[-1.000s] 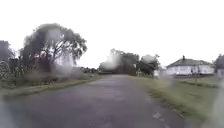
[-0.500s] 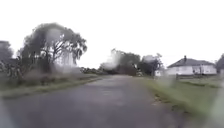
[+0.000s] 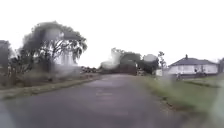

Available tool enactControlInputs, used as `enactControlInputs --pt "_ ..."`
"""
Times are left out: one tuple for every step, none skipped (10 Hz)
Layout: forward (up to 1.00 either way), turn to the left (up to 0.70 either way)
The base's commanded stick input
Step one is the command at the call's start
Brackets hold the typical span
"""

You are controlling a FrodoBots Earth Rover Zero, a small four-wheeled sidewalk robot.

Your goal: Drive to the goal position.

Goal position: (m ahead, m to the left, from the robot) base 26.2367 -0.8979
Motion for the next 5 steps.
enactControlInputs --pt "0.85 0.00" --pt "0.85 -0.21" --pt "0.85 -0.34" --pt "0.85 -0.34" --pt "0.85 -0.34"
